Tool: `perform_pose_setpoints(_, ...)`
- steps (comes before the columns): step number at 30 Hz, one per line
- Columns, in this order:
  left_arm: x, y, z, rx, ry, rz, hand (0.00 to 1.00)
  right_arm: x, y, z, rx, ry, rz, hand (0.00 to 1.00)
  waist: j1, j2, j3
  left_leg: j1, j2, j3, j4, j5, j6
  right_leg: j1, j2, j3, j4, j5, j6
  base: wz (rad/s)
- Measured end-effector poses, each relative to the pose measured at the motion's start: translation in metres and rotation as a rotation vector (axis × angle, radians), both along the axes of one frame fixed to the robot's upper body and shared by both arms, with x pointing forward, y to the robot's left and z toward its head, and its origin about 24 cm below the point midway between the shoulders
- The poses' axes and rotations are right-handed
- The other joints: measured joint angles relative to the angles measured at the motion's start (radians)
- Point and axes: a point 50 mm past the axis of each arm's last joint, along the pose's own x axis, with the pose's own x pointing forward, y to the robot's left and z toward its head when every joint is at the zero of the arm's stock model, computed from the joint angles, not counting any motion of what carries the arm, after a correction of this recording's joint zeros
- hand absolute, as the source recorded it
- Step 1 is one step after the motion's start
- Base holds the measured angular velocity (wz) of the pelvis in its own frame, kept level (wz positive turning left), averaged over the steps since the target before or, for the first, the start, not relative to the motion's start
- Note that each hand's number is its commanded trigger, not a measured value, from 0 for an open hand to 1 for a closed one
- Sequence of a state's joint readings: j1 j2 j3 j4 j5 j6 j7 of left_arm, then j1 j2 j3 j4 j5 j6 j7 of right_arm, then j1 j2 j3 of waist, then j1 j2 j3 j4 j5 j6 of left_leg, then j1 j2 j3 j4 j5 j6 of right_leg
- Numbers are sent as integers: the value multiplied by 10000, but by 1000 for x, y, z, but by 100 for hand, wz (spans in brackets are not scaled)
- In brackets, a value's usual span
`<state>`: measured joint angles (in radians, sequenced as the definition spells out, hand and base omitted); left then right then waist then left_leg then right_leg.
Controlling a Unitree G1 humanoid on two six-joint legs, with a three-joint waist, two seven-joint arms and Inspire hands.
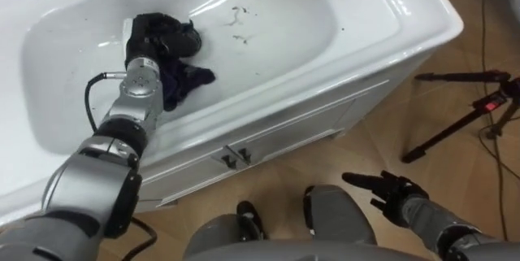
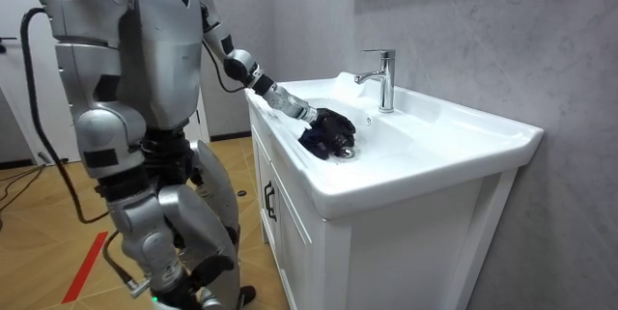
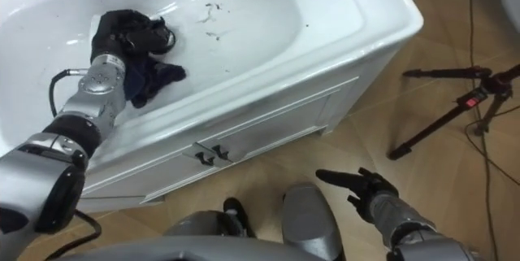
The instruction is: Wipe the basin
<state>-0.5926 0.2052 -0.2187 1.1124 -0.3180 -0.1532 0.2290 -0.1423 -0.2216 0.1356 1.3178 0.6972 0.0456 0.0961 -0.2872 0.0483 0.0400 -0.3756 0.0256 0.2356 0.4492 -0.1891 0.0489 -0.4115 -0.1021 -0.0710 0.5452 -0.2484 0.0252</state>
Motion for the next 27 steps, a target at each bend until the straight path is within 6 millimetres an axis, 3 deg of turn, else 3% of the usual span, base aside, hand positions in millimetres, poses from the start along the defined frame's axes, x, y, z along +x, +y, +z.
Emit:
perform_pose_setpoints(5, 8, 0, 9, -652, -218, 409, 100, -14, -13, 0, -412, 462, -342, 0, -142, 38, 63, -342, 10, 164, 312, -162, 35, -480, 0, 271, 396, -68, -2, -11)
perform_pose_setpoints(12, 10, 4, 10, -405, -148, 868, 100, -18, -14, -1, -295, 517, -529, 0, -242, 40, 95, -437, 158, 384, 521, -290, 32, -668, 127, 507, 485, -7, 12, -11)
perform_pose_setpoints(14, 12, 5, 12, -265, -141, 982, 100, -16, -13, -1, -195, 379, -738, 0, -424, 39, 105, -533, 155, 364, 573, -320, 10, -780, 120, 538, 589, -50, 75, 0)
perform_pose_setpoints(15, 15, 4, 15, -102, -175, 972, 100, -14, -12, 0, -120, 278, -846, 0, -513, 46, 168, -618, 165, 368, 644, -322, 14, -862, 121, 547, 645, -66, 101, -3)
perform_pose_setpoints(17, 18, 2, 18, 82, -178, 928, 100, -11, -11, 0, 16, 121, -1030, 0, -677, 43, 202, -751, 181, 388, 732, -322, 12, -1022, 123, 565, 780, -86, 90, 0)
perform_pose_setpoints(27, 30, -1, 35, -405, -582, 1031, 100, -13, -15, 1, 109, 10, -1495, 0, -924, 79, 220, -1138, 551, 800, 1356, -599, -31, -1573, 368, 871, 1198, -97, -21, -13)
